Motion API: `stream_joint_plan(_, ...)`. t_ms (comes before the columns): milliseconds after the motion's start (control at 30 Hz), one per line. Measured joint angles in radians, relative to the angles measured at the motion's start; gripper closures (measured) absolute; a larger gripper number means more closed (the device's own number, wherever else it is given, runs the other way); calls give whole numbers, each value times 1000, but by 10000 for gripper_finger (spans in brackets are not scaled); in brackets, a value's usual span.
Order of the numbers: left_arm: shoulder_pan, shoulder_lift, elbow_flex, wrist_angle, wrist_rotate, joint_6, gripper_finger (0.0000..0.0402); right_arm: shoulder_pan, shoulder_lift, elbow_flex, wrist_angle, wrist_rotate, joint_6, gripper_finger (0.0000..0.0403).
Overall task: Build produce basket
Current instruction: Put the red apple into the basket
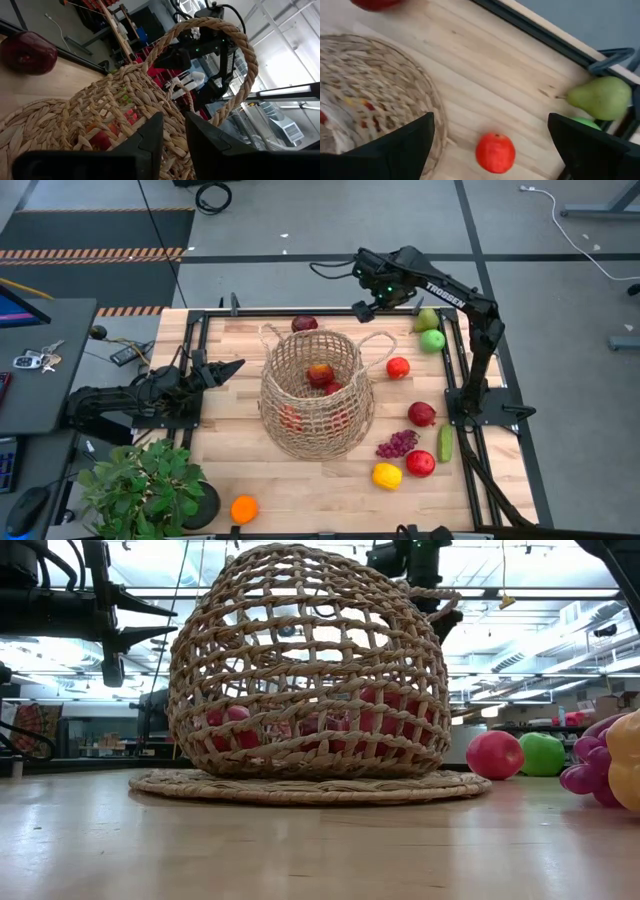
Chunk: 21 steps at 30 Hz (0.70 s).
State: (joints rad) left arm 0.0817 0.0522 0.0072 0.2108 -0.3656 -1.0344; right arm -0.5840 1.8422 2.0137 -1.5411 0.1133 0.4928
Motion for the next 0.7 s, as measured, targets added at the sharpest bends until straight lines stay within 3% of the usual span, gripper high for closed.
stream_joint_plan(700, 0, 0, 0, 0, 0, 0, 312, 62, -241, -3, -29, 217, 52, 11)
